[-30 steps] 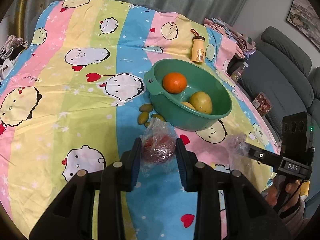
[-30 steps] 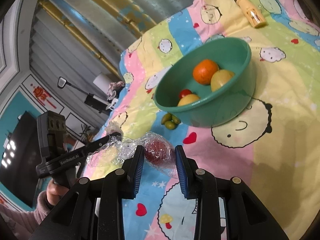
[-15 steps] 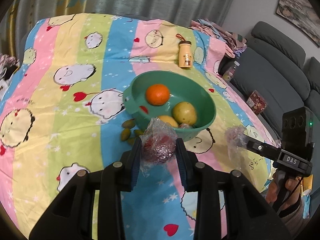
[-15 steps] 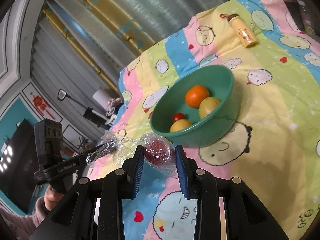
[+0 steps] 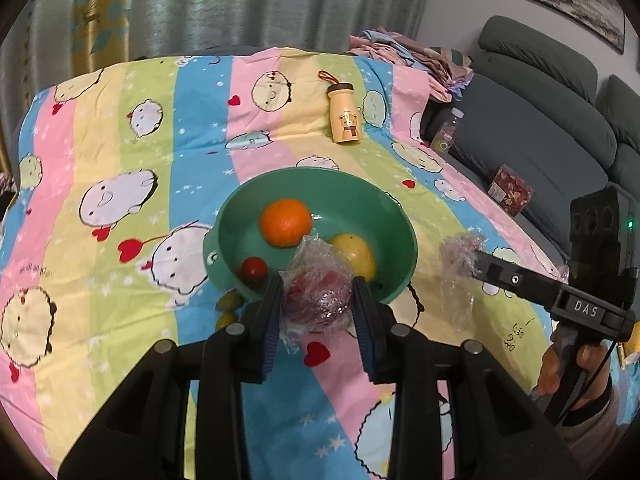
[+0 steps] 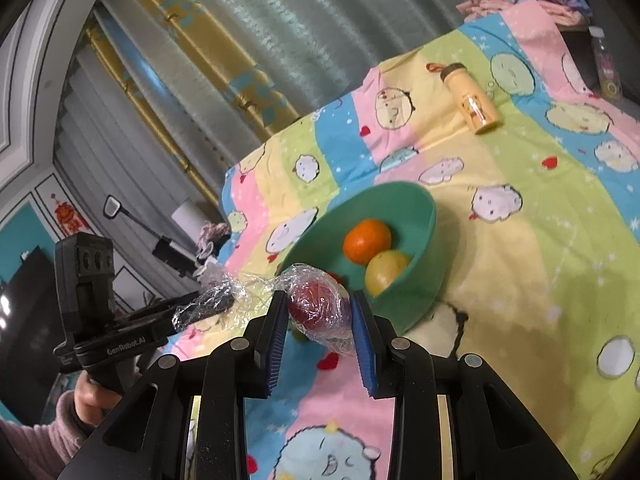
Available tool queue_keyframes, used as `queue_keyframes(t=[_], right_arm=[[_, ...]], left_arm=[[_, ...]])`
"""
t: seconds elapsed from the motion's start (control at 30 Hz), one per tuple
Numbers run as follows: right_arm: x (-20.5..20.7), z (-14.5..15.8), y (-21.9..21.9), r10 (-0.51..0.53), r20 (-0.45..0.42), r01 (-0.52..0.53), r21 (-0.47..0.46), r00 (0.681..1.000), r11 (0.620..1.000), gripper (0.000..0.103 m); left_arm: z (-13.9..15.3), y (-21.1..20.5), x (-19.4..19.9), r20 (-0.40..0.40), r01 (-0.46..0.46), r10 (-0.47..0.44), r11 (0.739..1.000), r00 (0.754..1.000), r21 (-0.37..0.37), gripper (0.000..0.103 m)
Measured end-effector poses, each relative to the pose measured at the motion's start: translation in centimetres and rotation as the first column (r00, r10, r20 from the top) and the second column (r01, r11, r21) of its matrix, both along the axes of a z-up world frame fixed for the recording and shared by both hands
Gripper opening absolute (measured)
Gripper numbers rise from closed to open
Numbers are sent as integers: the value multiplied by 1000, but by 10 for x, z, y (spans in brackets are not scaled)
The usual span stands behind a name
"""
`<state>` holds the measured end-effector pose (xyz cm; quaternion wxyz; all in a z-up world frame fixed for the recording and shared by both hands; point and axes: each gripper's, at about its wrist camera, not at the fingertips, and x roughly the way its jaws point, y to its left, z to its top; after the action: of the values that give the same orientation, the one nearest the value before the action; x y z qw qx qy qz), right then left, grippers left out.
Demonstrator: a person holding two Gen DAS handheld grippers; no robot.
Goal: Organize fruits
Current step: 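Carry the wrapped item into the bowl while the right gripper brings its wrapped item too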
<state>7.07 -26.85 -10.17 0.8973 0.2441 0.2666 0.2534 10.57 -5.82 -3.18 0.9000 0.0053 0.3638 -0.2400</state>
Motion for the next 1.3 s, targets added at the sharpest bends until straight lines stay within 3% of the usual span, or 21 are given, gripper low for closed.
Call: queue_keyframes(t=[0.57, 0.77, 0.87, 1.3], right_arm=[[60, 3, 18, -68, 28, 71, -165, 997, 984, 34], [81, 5, 38, -60, 18, 63, -275, 998, 960, 34], [88, 3, 51, -70, 20, 72, -362, 997, 929, 34], [89, -5, 66, -31, 16, 35, -449, 999, 893, 34]], left_arm=[[-15, -17, 52, -46, 11, -9, 999, 999, 44, 33], [-27, -21, 68, -67, 10, -4, 996, 998, 85, 33], [-33, -22, 75, -81, 9, -1, 995, 997, 104, 33], [-44, -37, 85, -73, 22, -9, 985, 997, 173, 33]])
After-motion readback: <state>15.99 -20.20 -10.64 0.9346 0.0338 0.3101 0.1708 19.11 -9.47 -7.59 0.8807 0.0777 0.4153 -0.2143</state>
